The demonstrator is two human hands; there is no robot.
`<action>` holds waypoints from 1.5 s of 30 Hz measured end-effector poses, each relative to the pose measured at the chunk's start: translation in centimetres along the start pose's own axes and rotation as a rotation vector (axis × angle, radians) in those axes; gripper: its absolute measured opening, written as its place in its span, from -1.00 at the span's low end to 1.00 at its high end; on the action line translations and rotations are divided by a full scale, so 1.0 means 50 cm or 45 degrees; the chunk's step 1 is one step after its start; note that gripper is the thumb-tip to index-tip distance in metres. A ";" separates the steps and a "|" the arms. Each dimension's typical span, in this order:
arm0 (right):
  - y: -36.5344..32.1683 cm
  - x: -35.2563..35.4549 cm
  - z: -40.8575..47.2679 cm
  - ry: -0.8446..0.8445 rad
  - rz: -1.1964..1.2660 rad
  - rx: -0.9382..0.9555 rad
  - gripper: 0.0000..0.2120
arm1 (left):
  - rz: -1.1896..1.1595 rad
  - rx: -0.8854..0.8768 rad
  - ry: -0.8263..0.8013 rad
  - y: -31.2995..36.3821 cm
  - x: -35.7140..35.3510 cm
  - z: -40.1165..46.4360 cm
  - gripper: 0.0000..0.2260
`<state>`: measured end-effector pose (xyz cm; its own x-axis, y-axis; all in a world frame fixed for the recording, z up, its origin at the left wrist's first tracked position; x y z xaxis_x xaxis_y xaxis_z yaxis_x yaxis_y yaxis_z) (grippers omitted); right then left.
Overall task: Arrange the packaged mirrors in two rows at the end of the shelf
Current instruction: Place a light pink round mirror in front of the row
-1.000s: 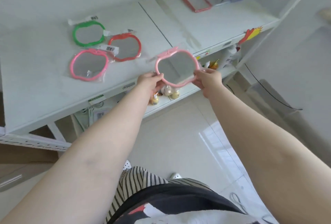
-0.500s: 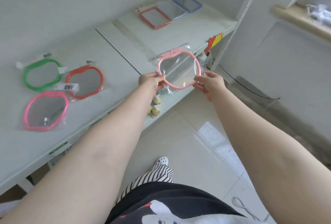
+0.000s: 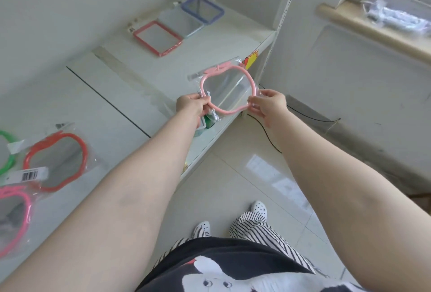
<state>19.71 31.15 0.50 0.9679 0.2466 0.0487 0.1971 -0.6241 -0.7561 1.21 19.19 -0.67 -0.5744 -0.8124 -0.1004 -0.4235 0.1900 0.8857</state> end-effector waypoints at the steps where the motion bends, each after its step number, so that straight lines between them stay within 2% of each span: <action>1: -0.010 0.008 0.018 0.008 -0.006 -0.005 -0.54 | 0.014 0.005 0.002 0.000 -0.018 0.012 -0.81; 4: -0.046 0.037 0.078 0.005 -0.028 -0.024 -0.51 | 0.030 0.023 0.020 0.003 -0.079 0.042 -0.93; 10: -0.154 0.102 0.201 -0.061 -0.089 -0.015 -0.59 | -0.013 -0.004 0.113 0.011 -0.226 0.103 -0.88; 17: -0.245 0.158 0.329 -0.155 -0.173 0.001 -0.54 | -0.074 -0.007 0.221 0.002 -0.352 0.152 -0.90; 23: -0.318 0.133 0.421 -0.239 -0.206 -0.072 -0.59 | -0.151 0.007 0.204 0.052 -0.408 0.228 -0.91; 26: -0.365 0.110 0.480 -0.298 -0.213 -0.102 -0.57 | -0.164 0.000 0.164 0.079 -0.433 0.305 -0.77; 30: -0.429 0.073 0.549 -0.391 -0.306 -0.109 -0.63 | -0.196 0.010 0.232 0.131 -0.445 0.420 -0.73; 32: -0.458 0.054 0.585 -0.410 -0.303 -0.115 -0.64 | -0.220 -0.024 0.305 0.164 -0.442 0.477 -0.85; 34: -0.486 0.039 0.620 -0.397 -0.320 -0.101 -0.65 | -0.173 -0.073 0.358 0.194 -0.442 0.528 -0.82; 36: -0.507 0.025 0.651 -0.387 -0.318 -0.103 -0.67 | -0.014 -0.122 0.381 0.222 -0.446 0.572 -0.74; 41: -0.525 -0.013 0.707 -0.382 -0.340 -0.118 -0.74 | 0.342 -0.182 0.485 0.258 -0.454 0.657 -0.70; 45: -0.526 -0.044 0.754 -0.349 -0.376 -0.089 -0.78 | 0.418 -0.194 0.602 0.240 -0.456 0.704 -0.71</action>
<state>6.52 74.97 -4.29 0.7924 0.6054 0.0745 0.4799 -0.5434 -0.6888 -15.44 59.39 -3.73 -0.2692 -0.8885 0.3716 -0.1507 0.4200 0.8949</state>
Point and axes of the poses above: each hand's wrist, its own z-axis towards the middle knuckle, its own x-axis out of the back of the hand, y = z × x, the point moved 7 cm from there along z, towards the middle knuckle, and after that the axes turned 9 degrees about -x, right-handed, at the moved point
